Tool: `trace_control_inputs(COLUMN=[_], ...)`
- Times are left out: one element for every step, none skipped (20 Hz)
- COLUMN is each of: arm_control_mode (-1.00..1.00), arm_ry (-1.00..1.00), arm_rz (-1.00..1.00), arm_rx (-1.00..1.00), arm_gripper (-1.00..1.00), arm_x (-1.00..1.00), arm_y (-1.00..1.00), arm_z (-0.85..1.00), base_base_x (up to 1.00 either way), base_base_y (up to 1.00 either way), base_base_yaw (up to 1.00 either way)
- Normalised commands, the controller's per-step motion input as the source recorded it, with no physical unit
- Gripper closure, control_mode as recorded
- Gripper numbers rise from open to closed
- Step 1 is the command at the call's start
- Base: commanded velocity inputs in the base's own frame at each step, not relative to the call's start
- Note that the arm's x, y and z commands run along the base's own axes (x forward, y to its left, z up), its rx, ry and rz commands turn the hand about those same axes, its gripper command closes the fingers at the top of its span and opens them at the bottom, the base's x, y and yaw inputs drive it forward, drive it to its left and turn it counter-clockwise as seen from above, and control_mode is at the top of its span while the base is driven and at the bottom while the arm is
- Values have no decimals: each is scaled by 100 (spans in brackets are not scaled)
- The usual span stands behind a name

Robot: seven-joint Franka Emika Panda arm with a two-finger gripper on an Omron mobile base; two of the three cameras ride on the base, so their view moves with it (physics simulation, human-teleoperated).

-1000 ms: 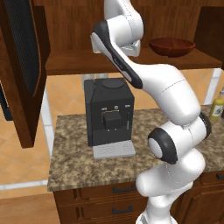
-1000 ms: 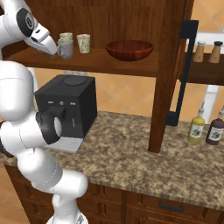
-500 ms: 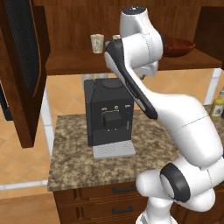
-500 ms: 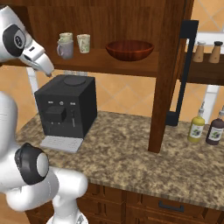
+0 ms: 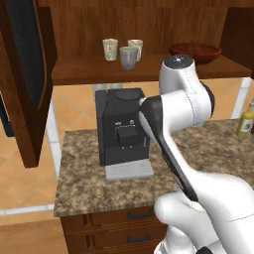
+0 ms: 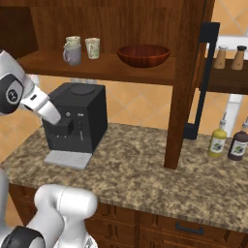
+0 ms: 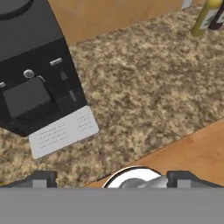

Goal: Gather all objects into one cabinet and sort the glasses and bowls to opposite sides.

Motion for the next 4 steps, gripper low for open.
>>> trace_control_inputs(arm_control_mode=[-100, -100, -100, -100], arm_ry=[0, 0, 0, 0], arm_rz=[0, 0, 0, 0], arm_rx=[-6, -5, -5, -5], arm_gripper=[-100, -100, -100, -100], arm_x=[-100, -100, -100, -100], arm_y=[-27, -26, -27, -26], arm_z=[-100, -100, -100, -99], base_base_x=[0, 0, 0, 0], base_base_y=[0, 0, 0, 0], base_base_yaw=[0, 0, 0, 0])
